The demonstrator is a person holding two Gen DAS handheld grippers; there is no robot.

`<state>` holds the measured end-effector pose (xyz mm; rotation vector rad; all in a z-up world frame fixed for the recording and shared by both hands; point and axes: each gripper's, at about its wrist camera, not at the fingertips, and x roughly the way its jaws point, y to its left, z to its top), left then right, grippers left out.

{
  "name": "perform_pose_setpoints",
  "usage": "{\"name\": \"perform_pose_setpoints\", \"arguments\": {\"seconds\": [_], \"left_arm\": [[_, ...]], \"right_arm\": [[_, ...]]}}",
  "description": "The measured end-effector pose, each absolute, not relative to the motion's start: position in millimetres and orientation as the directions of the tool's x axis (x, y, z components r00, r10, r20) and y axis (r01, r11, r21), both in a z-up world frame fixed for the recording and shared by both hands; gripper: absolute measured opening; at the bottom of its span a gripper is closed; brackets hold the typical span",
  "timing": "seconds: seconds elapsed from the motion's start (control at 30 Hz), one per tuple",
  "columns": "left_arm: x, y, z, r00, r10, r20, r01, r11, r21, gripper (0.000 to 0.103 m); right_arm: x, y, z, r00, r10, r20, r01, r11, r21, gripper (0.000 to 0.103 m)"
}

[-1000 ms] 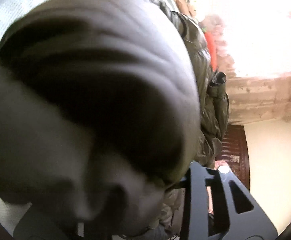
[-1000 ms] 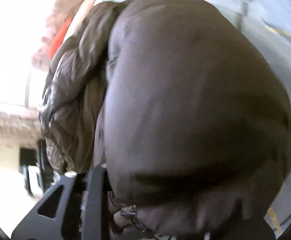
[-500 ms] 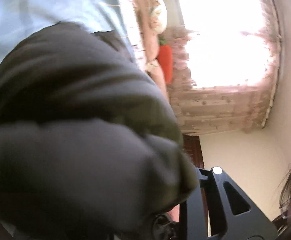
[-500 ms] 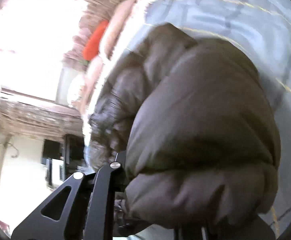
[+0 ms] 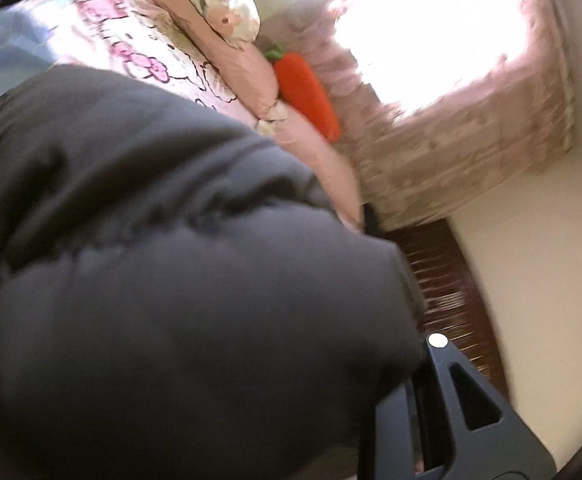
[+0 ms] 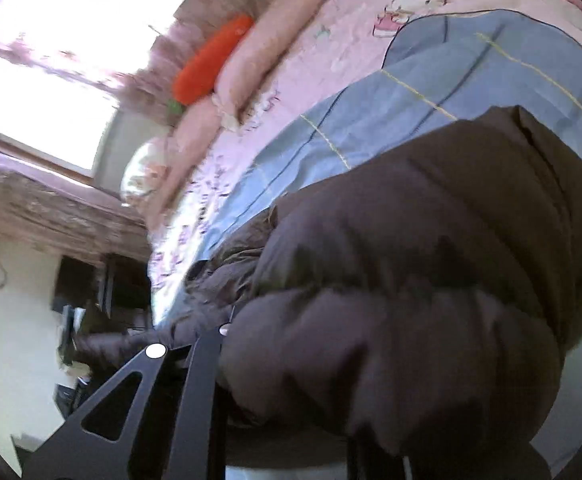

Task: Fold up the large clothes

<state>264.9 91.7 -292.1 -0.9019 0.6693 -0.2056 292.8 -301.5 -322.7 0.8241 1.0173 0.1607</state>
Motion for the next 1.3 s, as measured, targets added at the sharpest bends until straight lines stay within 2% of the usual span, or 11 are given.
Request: {"name": "perform_pose_setpoints", "arguments": {"seconds": [0.17,0.33,0.6,0.87,0.97,1.03,1.07,1.1,1.2,1.23,1.3], "left_arm": [[385.7,68.7,-345.0,0.7,-0.399,-0.592,-0.101,0.765,-0.636,0.026],[448.5,57.5,-393.7,0.743,-0.364,-0.561,-0.085,0.78,-0.62,0.026],[448.7,57.8,-411.7,0.784,-0.376,-0.493,-0.072,0.735,-0.675,0.026],[432.5,52.2,-408.6,0.82,-0.299,-0.488,-0.138,0.725,-0.674,0.026],[434.4,46.7,-393.4,0.79,-0.295,-0.538,-0.167,0.74,-0.651,0.035],[429.8,42.1,-376.4,0.783,-0.281,-0.554,-0.19,0.74,-0.645,0.051],[427.1,40.6,-369.1,0.794,-0.285,-0.537,-0.185,0.729,-0.659,0.08],[424.5,38.0,-358.7,0.806,-0.29,-0.516,-0.175,0.717,-0.675,0.101],[417.8,30.2,-319.2,0.841,-0.263,-0.472,-0.147,0.728,-0.669,0.101],[398.2,26.6,-313.7,0.845,-0.266,-0.463,-0.143,0.723,-0.676,0.101],[384.6,36.3,-292.1,0.865,-0.289,-0.41,-0.113,0.685,-0.72,0.101]], "right_arm": [[384.9,-299.1,-374.2,0.474,0.402,-0.783,0.28,0.774,0.567,0.014],[427.8,-298.5,-413.1,0.526,0.366,-0.768,0.231,0.808,0.543,0.014],[452.8,-299.5,-437.1,0.536,0.4,-0.743,0.197,0.797,0.571,0.014],[480.6,-288.8,-437.8,0.479,0.468,-0.743,0.147,0.792,0.593,0.015],[462.6,-296.9,-426.5,0.52,0.462,-0.719,0.196,0.754,0.627,0.019],[455.2,-296.1,-413.6,0.535,0.453,-0.713,0.183,0.762,0.621,0.03],[451.8,-294.8,-405.5,0.542,0.444,-0.713,0.169,0.774,0.611,0.033],[448.8,-294.2,-398.6,0.555,0.436,-0.708,0.164,0.777,0.608,0.042],[430.7,-297.9,-368.5,0.655,0.402,-0.64,0.18,0.739,0.649,0.064],[423.9,-300.1,-357.2,0.686,0.424,-0.591,0.168,0.698,0.696,0.089],[412.4,-303.4,-336.9,0.728,0.416,-0.545,0.171,0.659,0.732,0.095]]}}
